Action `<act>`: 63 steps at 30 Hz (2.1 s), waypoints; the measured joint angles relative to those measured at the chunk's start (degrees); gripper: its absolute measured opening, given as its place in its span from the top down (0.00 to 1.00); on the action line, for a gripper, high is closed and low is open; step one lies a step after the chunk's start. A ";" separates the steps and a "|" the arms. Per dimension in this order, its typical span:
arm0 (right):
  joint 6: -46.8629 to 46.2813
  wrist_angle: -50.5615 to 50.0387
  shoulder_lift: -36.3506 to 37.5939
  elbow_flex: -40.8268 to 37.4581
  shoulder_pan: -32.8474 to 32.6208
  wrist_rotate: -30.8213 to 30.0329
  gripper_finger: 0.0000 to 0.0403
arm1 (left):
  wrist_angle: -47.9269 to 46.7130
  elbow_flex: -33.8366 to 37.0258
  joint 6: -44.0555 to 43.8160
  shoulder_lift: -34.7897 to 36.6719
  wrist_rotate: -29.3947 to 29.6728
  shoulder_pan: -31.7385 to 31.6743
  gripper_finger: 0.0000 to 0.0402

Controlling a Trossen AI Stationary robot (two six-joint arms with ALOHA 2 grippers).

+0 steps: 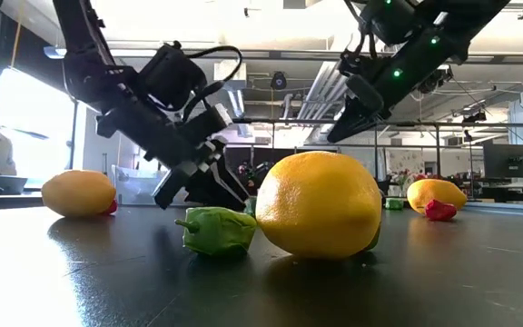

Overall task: Sort produce into baskets
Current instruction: Put the green chili pepper into the white bin

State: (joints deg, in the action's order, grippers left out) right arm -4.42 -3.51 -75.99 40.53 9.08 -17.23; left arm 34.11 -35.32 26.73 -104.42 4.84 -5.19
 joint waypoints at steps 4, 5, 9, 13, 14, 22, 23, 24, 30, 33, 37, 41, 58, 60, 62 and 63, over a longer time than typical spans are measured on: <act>0.60 1.58 0.00 0.00 1.43 0.17 0.77 | 0.06 -1.35 1.93 -2.07 0.04 0.04 0.69; 0.59 1.84 0.00 0.00 1.77 0.17 0.77 | 0.05 -1.59 2.10 -2.20 0.07 0.04 0.70; 0.46 3.17 0.00 -0.01 2.80 0.15 0.77 | -0.02 -1.76 2.42 -2.23 0.07 0.07 0.74; 0.43 4.75 0.00 -0.09 3.32 0.12 0.77 | -0.12 -1.76 2.42 -2.22 -0.05 0.07 0.83; 0.43 5.02 0.00 -0.11 3.32 0.10 0.77 | -0.33 -1.76 2.38 -2.20 -0.33 0.07 0.86; -0.07 5.13 -0.35 -0.11 3.30 0.10 0.77 | -1.71 -1.76 2.52 -1.76 -0.91 0.72 0.98; -0.05 5.27 -0.48 -0.11 3.30 0.10 0.77 | -2.63 -1.76 2.55 -1.30 -0.94 0.99 0.99; -0.05 5.19 -0.54 -0.12 3.30 0.10 0.77 | -3.51 -1.74 2.57 -0.60 -1.19 1.32 0.99; -0.02 5.08 -0.57 -0.13 3.30 -0.05 0.77 | -15.26 -1.74 3.45 7.99 -3.01 3.86 1.00; 0.39 5.08 -0.57 -0.13 3.30 -0.06 0.77 | -22.97 -1.70 3.38 14.20 -3.10 6.12 1.00; 0.39 5.05 -0.57 -0.15 3.28 -0.05 0.77 | -33.16 -1.70 1.42 23.62 -3.31 10.35 1.00; 0.39 5.05 -0.57 -0.15 3.28 -0.05 0.77 | -42.01 -1.70 -3.12 33.23 -3.41 16.38 1.00; 0.34 5.05 -0.57 -0.15 3.28 0.12 0.77 | -70.04 -0.24 -30.36 47.75 -5.72 40.76 1.00; 0.08 5.04 -0.57 -0.15 3.28 0.12 0.77 | -71.06 -0.08 -32.48 47.47 -5.90 42.69 1.00; -0.03 5.03 -0.57 -0.15 3.28 0.10 0.77 | -71.96 -0.08 -34.52 47.25 -5.55 44.19 1.00; -0.05 5.05 -0.57 -0.15 3.28 0.12 0.77 | -72.16 -0.08 -35.28 47.02 -4.95 44.83 1.00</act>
State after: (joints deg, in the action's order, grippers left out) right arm -4.47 1.54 -76.55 40.38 12.36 -17.10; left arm -38.05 -35.40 -8.55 -57.40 -0.11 39.64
